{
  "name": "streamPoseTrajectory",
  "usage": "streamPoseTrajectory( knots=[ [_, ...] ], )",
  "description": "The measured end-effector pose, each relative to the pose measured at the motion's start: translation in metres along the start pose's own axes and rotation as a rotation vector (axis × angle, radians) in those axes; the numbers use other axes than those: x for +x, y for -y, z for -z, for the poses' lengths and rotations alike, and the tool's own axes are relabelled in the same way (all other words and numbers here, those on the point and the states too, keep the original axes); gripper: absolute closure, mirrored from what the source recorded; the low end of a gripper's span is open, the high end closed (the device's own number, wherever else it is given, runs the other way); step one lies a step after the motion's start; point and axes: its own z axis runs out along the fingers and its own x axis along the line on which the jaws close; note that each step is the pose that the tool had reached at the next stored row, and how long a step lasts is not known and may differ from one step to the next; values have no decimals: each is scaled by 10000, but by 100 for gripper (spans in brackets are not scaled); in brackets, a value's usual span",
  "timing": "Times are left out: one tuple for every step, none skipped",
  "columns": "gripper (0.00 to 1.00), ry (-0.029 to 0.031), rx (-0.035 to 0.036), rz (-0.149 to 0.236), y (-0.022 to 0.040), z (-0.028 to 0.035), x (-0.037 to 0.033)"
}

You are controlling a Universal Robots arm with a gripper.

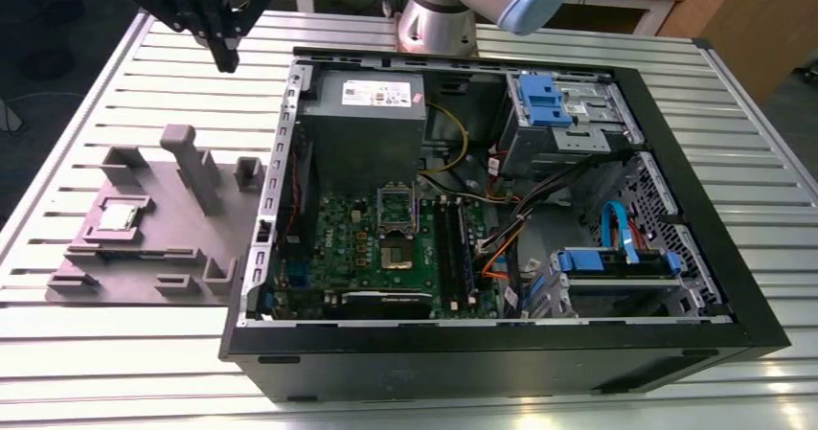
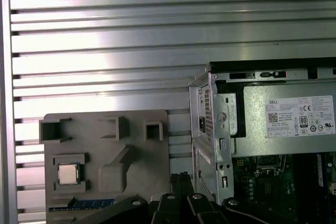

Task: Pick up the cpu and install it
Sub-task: 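Reach for the cpu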

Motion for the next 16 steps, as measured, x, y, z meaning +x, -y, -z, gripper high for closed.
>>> streamPoseTrajectory(
  knots=[
    [90, 0, 0, 0, 0, 0, 0],
    [90, 0, 0, 0, 0, 0, 0],
    [90, 0, 0, 0, 0, 0, 1],
    [90, 1, 0, 0, 0, 0, 1],
    [90, 1, 0, 0, 0, 0, 1],
    [90, 1, 0, -1, 0, -1, 3],
    [90, 1, -1, -1, 1, -2, 6],
    [90, 1, 0, -1, 1, -4, 9],
    [90, 1, 0, -1, 1, -6, 14],
    [90, 0, -1, 0, 2, -10, 20],
    [90, 0, 0, -1, 3, -14, 31],
    [90, 0, 1, -1, 4, -19, 43],
    [90, -1, 1, 0, 5, -23, 55],
    [90, 0, 0, 0, 7, -28, 68],
    [90, 0, 0, 0, 8, -32, 83],
    [90, 0, 1, 0, 9, -36, 100]
  ],
)
